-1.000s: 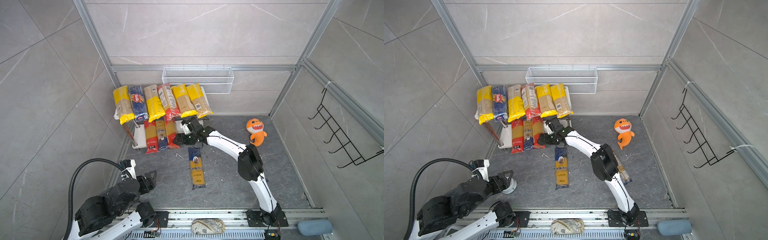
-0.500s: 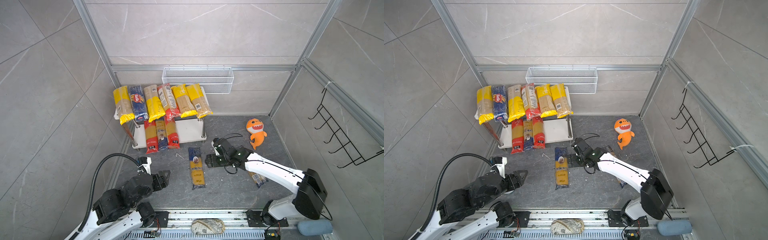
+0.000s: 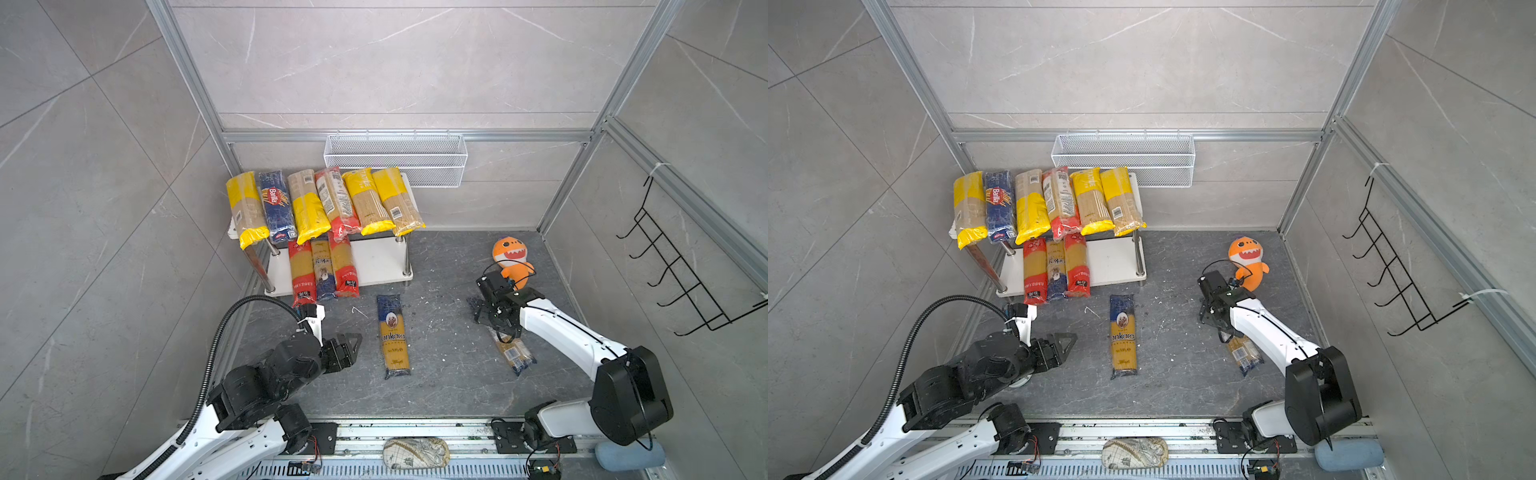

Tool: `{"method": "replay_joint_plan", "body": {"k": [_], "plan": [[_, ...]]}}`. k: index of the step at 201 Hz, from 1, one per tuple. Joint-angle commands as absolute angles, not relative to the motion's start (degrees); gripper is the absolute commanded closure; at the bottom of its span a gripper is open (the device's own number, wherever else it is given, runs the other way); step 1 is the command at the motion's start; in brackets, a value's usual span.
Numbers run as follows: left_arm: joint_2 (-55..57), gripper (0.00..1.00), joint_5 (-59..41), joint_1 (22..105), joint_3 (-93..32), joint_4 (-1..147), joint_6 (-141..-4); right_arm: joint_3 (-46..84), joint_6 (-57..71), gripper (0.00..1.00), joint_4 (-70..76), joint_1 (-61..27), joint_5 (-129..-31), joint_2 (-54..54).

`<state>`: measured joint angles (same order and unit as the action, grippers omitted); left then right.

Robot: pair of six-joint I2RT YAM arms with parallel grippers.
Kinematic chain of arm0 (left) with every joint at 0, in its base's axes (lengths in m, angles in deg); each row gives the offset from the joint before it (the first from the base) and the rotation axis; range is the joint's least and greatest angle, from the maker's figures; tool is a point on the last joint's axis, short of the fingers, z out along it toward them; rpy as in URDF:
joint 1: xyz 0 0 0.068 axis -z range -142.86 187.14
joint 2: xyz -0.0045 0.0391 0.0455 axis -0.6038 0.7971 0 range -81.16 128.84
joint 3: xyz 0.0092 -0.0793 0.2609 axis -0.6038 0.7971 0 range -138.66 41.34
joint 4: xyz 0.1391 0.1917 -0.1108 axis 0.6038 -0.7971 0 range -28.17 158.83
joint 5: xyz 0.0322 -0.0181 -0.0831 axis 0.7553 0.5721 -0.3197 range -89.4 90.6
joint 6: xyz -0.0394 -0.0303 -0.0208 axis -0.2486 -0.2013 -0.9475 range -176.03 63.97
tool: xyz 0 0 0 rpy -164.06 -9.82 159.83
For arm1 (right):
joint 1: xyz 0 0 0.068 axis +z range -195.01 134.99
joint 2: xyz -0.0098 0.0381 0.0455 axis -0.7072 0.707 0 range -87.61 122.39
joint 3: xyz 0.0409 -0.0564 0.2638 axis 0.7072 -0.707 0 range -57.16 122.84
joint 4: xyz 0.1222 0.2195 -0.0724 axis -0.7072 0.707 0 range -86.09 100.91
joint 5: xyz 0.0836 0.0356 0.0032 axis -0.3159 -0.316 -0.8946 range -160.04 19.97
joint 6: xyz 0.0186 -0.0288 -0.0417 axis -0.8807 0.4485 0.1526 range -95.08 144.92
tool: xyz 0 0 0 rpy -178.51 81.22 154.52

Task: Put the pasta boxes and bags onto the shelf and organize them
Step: 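Lower the right gripper onto the clear-wrapped spaghetti pack and grasp it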

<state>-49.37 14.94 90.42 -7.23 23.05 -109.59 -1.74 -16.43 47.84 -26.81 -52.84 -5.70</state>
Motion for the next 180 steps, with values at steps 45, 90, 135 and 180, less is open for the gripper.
{"method": "replay_joint_plan", "body": {"k": [45,90,135,180], "plan": [[-50.4,0.18,14.5,90.6,-7.4,25.2,-106.4,-5.6,-12.7,0.00,44.4,-39.3,-59.5,-1.8],[-51.1,0.18,14.9,90.6,-7.8,24.3,-105.5,-6.5,-10.0,0.00,41.8,-40.6,-71.3,-1.4],[-55.3,0.18,16.3,90.6,-7.0,21.6,-105.8,-11.0,-12.7,0.00,36.6,-37.1,-81.7,-3.7],[-59.8,0.18,17.3,90.6,-6.3,18.9,-106.6,-7.8,-17.0,0.00,38.1,-25.5,-76.8,-3.0]]}}
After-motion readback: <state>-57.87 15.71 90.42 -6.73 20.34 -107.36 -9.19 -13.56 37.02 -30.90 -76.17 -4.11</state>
